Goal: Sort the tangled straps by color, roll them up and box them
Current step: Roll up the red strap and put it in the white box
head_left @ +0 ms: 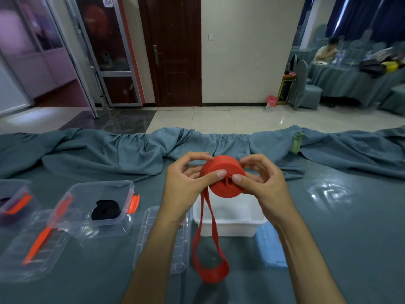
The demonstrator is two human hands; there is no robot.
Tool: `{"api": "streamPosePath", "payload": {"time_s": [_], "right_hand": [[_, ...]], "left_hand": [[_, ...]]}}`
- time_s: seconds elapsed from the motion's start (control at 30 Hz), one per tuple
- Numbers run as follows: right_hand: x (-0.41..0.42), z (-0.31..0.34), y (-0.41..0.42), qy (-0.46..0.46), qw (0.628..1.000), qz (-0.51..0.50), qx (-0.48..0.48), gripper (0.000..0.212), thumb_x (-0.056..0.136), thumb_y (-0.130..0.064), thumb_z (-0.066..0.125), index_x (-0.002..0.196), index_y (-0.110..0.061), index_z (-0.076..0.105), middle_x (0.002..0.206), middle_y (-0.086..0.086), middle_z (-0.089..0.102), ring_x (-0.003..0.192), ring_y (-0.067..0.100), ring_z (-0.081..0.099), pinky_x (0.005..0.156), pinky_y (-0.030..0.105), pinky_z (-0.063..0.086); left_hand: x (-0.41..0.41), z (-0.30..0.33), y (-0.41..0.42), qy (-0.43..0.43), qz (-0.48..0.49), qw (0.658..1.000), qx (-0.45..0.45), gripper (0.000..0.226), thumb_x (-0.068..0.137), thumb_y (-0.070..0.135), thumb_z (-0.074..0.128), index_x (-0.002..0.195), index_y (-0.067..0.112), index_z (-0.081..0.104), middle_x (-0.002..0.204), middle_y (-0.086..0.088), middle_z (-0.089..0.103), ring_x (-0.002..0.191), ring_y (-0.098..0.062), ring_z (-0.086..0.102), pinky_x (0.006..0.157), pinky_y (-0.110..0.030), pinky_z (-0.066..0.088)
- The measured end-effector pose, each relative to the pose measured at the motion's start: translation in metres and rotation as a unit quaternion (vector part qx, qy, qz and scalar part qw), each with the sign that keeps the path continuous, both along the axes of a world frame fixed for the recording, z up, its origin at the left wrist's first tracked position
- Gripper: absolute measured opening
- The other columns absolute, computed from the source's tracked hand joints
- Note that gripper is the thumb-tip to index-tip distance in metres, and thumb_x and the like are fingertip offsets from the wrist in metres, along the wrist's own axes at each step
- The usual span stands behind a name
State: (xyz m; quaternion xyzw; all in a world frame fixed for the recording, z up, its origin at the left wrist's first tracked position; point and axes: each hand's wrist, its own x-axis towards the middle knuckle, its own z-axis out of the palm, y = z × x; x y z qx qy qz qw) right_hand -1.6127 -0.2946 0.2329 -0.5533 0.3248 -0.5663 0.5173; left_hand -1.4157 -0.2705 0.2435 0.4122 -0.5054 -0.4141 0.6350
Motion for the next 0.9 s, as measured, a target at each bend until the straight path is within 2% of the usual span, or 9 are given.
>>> {"api": "streamPosePath", "payload": {"time_s": [0.1,0.2,0.33,0.4,0.47,0.53,0.67,0.8,0.9], "right_hand": [[0.002,-0.006,-0.002,-0.023,1.0,-0.004,-0.011,0.048,0.073,-0.021,0.093,0.118,-0.021,0.074,0.118,0.009,0.076,0.105,0.033,0.077,0.081,0.035,0.063],[-0.001,-0.009,-0.002,-0.019,0.999,0.027,0.013,0.043,0.07,-0.02,0.093,0.107,-0.019,0.072,0.119,0.014,0.076,0.103,0.036,0.077,0.08,0.039,0.063],[-0.011,-0.008,-0.002,0.052,0.998,0.031,0.016,0.052,0.067,-0.024,0.097,0.106,-0.013,0.064,0.117,0.01,0.076,0.099,0.036,0.078,0.073,0.039,0.065],[-0.012,-0.008,0.0,0.045,0.999,0.021,0.001,0.056,0.069,-0.024,0.096,0.117,-0.022,0.068,0.114,0.01,0.076,0.098,0.034,0.078,0.074,0.037,0.064],[-0.011,-0.011,0.002,0.038,0.999,0.014,-0.02,0.057,0.074,-0.023,0.094,0.125,-0.026,0.07,0.117,0.009,0.075,0.102,0.034,0.077,0.078,0.037,0.064],[-0.008,-0.016,0.004,0.018,0.999,0.022,-0.019,0.05,0.077,-0.026,0.094,0.122,-0.026,0.072,0.121,0.009,0.075,0.106,0.035,0.076,0.083,0.04,0.063],[-0.004,-0.018,0.002,0.022,1.0,0.02,0.005,0.051,0.067,-0.041,0.099,0.105,-0.023,0.071,0.119,0.006,0.076,0.104,0.031,0.077,0.083,0.035,0.063],[-0.002,-0.017,0.0,0.019,1.0,-0.009,-0.01,0.052,0.064,-0.043,0.099,0.103,-0.024,0.071,0.108,0.0,0.075,0.095,0.029,0.079,0.076,0.035,0.063],[0.008,-0.018,0.004,-0.013,0.999,-0.025,-0.02,0.048,0.067,-0.039,0.098,0.106,-0.025,0.073,0.11,0.002,0.076,0.097,0.031,0.078,0.077,0.041,0.065]], "left_hand": [[0.004,-0.004,0.0,-0.004,-0.031,0.999,0.014,0.043,0.076,0.023,0.091,0.117,0.019,0.079,0.116,-0.004,0.079,0.11,-0.02,0.076,0.089,-0.027,0.062],[0.01,-0.007,-0.001,-0.009,-0.04,0.999,0.004,0.045,0.078,0.025,0.093,0.121,0.025,0.079,0.115,-0.002,0.079,0.108,-0.02,0.076,0.088,-0.026,0.061],[0.0,-0.014,-0.001,0.01,0.005,1.0,0.005,0.041,0.069,0.027,0.096,0.107,0.023,0.08,0.105,-0.004,0.08,0.096,-0.021,0.079,0.079,-0.023,0.061],[-0.003,-0.019,0.0,0.013,0.003,1.0,0.009,0.039,0.069,0.028,0.096,0.103,0.017,0.08,0.103,-0.006,0.082,0.097,-0.024,0.08,0.083,-0.029,0.063],[0.001,-0.021,0.0,-0.004,-0.033,0.999,0.003,0.039,0.076,0.022,0.095,0.112,0.013,0.08,0.112,-0.007,0.08,0.106,-0.025,0.078,0.095,-0.04,0.062],[0.007,-0.02,0.0,-0.045,-0.057,0.997,-0.027,0.043,0.082,0.014,0.089,0.124,0.016,0.077,0.119,-0.006,0.077,0.113,-0.024,0.075,0.102,-0.044,0.059],[0.007,-0.017,0.002,-0.066,-0.023,0.995,-0.072,0.066,0.077,0.02,0.093,0.135,0.036,0.066,0.118,-0.003,0.076,0.113,-0.023,0.073,0.096,-0.03,0.059],[0.003,-0.021,0.003,-0.062,-0.005,0.997,-0.053,0.045,0.073,0.032,0.092,0.114,0.021,0.077,0.111,0.0,0.078,0.106,-0.019,0.075,0.088,-0.027,0.06],[0.012,-0.022,-0.001,-0.091,-0.029,0.994,-0.057,0.04,0.081,0.028,0.087,0.119,0.018,0.079,0.118,-0.003,0.075,0.112,-0.025,0.072,0.097,-0.041,0.06]]}}
